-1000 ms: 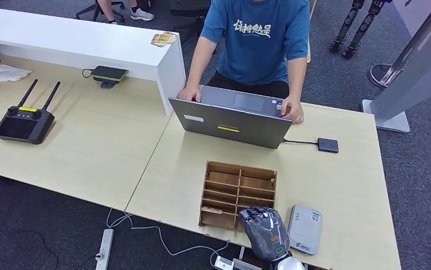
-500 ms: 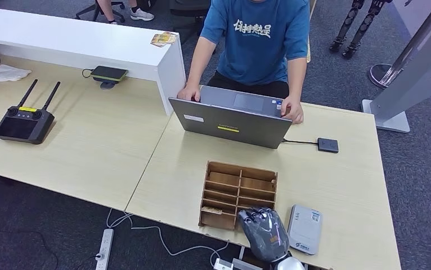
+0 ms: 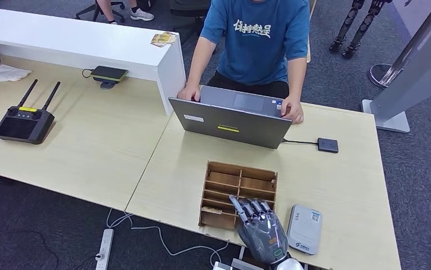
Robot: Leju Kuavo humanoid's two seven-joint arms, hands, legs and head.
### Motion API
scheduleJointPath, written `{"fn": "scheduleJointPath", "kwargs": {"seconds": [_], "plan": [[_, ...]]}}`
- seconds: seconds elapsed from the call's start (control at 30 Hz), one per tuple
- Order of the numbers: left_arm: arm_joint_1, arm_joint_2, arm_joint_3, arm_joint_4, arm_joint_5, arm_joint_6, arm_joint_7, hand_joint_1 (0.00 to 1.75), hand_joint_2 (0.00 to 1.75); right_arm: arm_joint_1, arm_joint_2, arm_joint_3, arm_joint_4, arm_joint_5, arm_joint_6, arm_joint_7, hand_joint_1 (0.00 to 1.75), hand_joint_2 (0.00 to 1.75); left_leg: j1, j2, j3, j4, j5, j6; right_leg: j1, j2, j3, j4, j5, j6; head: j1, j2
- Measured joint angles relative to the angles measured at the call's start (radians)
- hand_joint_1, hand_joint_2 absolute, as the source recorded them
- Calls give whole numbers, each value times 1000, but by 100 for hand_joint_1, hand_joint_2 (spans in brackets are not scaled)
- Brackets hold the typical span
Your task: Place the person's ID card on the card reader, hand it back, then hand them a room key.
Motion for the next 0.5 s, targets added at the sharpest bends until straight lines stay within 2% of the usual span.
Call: {"fn": "scheduleJointPath", "kwargs": {"seconds": [0.23, 0.5], "plan": [[0, 0, 0, 0, 0, 0, 0, 0, 0, 2, 0, -6, -4, -1, 0, -5, 0, 175, 0, 0, 0, 0, 0, 0, 0, 0, 0, 0, 0, 0, 0, 0], [0, 0, 0, 0, 3, 0, 0, 0, 0, 6, 0, -15, -11, 77, 0, 47, 0, 175, 0, 0, 0, 0, 0, 0, 0, 0, 0, 0, 0, 0, 0, 0]]}}
